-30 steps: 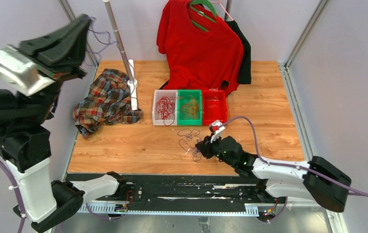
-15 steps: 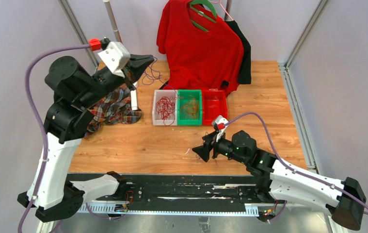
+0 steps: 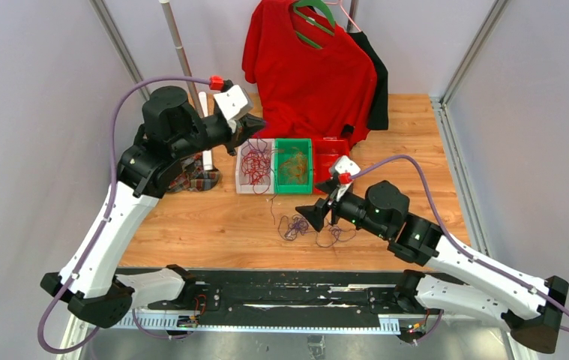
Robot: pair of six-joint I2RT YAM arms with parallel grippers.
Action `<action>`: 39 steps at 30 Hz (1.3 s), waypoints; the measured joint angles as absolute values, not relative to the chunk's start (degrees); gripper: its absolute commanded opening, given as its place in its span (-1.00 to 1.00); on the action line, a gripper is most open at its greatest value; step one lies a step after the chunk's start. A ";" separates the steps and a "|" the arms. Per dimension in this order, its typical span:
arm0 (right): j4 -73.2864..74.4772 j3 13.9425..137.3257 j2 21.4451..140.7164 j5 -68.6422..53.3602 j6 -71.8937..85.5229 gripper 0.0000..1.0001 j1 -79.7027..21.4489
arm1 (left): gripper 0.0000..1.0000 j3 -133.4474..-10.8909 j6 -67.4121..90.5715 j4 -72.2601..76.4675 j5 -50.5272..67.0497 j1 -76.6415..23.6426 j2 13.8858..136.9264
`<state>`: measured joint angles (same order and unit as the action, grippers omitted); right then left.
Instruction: Untangle the cables
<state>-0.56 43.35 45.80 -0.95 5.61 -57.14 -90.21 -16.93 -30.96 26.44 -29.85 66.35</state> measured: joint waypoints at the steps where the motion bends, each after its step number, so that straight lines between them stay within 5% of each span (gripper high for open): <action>1: -0.58 43.75 46.61 -1.17 5.06 0.56 -57.06 | -0.99 -90.13 -17.08 -31.29 27.00 -30.20 66.74; 26: -22.63 59.00 68.42 -6.66 -1.10 0.52 -55.70 | -0.99 -96.42 -8.05 -32.69 38.79 -32.40 65.80; 32: -22.92 61.71 68.18 -9.04 -0.78 -0.02 -55.70 | -0.99 -95.94 -4.99 -30.96 38.54 -32.40 65.30; 37: -22.83 64.73 69.56 -10.39 -0.62 -0.97 -55.70 | -0.98 -95.96 -2.02 -30.48 37.17 -32.40 65.30; 39: -22.02 66.15 70.30 -9.98 -0.30 -0.99 -55.59 | -0.75 -96.03 -0.82 -30.46 36.99 -32.40 65.32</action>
